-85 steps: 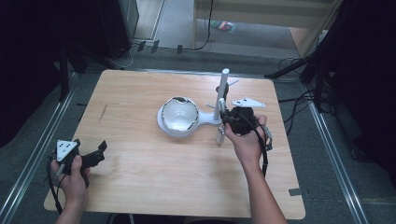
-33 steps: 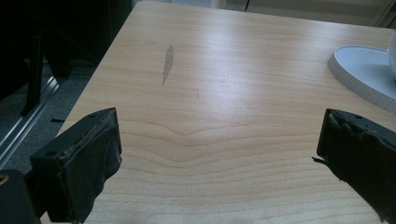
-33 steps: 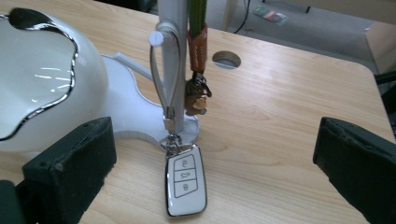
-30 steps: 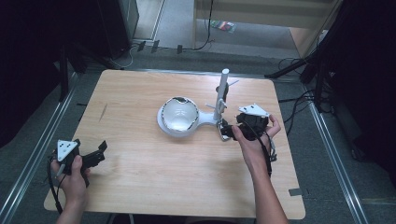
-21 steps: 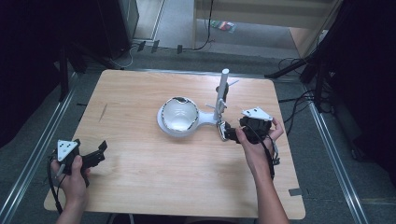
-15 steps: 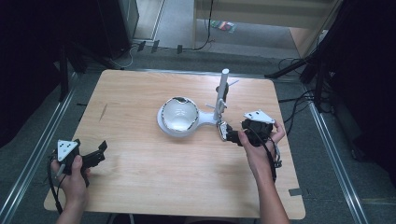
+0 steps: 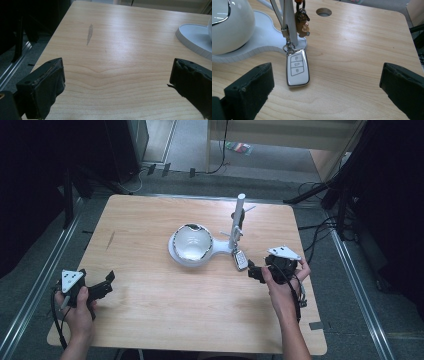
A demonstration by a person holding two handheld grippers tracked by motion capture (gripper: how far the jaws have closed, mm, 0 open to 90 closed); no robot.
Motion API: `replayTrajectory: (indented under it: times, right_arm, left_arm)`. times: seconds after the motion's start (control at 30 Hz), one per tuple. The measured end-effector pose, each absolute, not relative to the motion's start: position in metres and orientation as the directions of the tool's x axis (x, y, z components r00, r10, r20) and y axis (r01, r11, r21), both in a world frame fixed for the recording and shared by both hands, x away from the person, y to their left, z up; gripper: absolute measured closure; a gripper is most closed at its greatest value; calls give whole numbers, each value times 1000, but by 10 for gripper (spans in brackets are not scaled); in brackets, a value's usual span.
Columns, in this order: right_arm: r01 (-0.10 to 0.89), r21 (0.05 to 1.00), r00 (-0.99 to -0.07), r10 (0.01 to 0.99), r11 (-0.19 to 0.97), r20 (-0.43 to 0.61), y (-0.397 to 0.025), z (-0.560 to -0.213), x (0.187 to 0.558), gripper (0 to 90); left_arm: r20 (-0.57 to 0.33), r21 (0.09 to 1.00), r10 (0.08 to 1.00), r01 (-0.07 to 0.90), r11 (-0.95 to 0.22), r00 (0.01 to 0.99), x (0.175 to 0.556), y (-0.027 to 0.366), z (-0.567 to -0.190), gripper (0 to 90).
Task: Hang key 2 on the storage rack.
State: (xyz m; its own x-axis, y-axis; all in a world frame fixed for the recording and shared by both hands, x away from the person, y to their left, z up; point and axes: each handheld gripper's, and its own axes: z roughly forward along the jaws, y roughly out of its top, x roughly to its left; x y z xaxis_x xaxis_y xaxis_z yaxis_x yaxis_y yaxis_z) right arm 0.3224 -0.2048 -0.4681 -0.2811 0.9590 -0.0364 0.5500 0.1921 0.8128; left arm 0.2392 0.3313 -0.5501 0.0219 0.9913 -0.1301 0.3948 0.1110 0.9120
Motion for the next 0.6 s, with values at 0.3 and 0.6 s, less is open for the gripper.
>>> replayTrajectory:
  times: [0.3,0.6]
  right_arm:
    - [561,807,-271,962,183,-30,-216,-478,315,0]
    - [578,798,-248,968,168,-24,-231,-488,308,0]
  left_arm:
    - [-129,912,991,395,110,21,239,331,-550,1]
    - [-129,912,991,394,110,21,239,331,-550,1]
